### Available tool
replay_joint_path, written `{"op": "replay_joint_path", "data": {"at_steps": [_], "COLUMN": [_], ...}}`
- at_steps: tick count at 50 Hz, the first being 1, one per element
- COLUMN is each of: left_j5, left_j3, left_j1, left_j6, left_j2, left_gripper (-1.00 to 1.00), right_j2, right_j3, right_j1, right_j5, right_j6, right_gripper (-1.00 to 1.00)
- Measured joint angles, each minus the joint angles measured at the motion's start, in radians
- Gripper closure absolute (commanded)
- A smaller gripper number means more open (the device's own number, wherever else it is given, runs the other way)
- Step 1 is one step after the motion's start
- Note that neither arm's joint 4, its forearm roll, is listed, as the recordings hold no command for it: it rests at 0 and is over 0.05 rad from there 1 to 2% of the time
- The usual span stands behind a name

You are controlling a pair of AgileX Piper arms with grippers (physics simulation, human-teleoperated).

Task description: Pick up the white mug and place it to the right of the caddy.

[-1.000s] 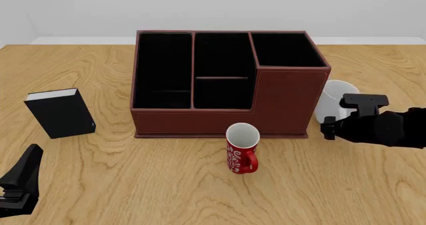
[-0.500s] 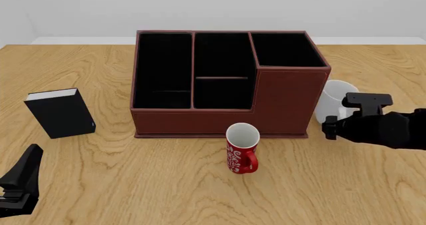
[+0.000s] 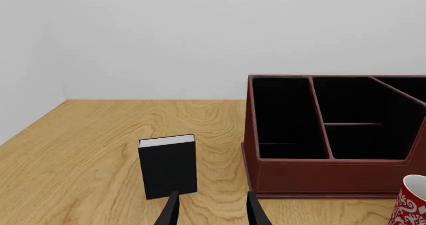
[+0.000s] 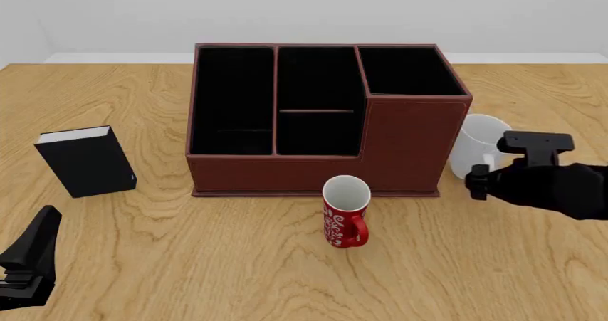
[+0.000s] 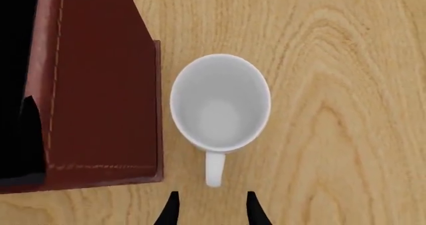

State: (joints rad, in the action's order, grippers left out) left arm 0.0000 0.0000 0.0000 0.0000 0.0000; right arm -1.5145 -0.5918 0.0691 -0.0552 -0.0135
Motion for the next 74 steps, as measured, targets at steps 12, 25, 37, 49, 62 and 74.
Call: {"op": "replay_joint_path", "data": {"at_steps": [12, 25, 37, 49, 62, 74], "left_j5": [0.000, 0.000, 0.000, 0.000, 0.000, 0.000], "left_j3": [0.000, 0.000, 0.000, 0.000, 0.000, 0.000], "left_j1": [0.000, 0.000, 0.000, 0.000, 0.000, 0.000], "left_j6": [0.000, 0.000, 0.000, 0.000, 0.000, 0.000], "left_j2": [0.000, 0.000, 0.000, 0.000, 0.000, 0.000], "left_gripper": [-1.00, -1.00, -1.00, -1.00, -1.00, -1.00], "right_j2": [0.051, 0.110, 0.146, 0.191, 0.279, 0.353], "right_j3": [0.027, 0.057, 0.083, 0.107, 0.128, 0.134], "right_j1": [-0.003, -0.014, -0.021, -0.020, -0.018, -0.025], "right_j5": [0.007, 0.016, 0.014, 0.021, 0.061, 0.104], "right_j6": [-0.011, -0.028, -0.041, -0.043, -0.041, -0.043], "right_gripper": [-1.00, -1.00, -1.00, -1.00, -1.00, -1.00]}}
